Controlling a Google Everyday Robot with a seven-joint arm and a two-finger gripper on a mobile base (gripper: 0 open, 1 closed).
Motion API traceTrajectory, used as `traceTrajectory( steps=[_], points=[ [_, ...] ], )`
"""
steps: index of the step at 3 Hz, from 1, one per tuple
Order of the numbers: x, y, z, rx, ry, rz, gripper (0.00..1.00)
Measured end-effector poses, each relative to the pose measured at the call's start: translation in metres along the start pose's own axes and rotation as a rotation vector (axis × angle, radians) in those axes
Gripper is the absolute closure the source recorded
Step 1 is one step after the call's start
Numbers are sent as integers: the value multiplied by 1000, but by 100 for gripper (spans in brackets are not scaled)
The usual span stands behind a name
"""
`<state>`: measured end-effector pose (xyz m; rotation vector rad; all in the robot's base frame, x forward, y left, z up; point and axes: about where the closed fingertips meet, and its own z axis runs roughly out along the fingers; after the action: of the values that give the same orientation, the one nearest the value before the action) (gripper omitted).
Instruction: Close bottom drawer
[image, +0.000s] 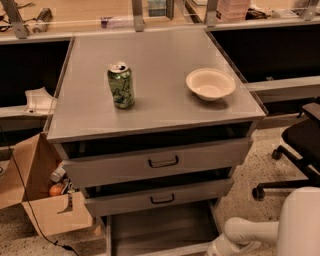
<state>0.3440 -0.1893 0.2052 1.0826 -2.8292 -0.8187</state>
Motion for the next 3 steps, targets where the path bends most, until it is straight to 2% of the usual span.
traceTrajectory(
  steps=[1,2,3],
  points=[
    [0,-12,23,-23,-15,27,100],
    [0,-12,23,-23,-15,27,100],
    [0,-12,23,-23,-15,27,85]
  ],
)
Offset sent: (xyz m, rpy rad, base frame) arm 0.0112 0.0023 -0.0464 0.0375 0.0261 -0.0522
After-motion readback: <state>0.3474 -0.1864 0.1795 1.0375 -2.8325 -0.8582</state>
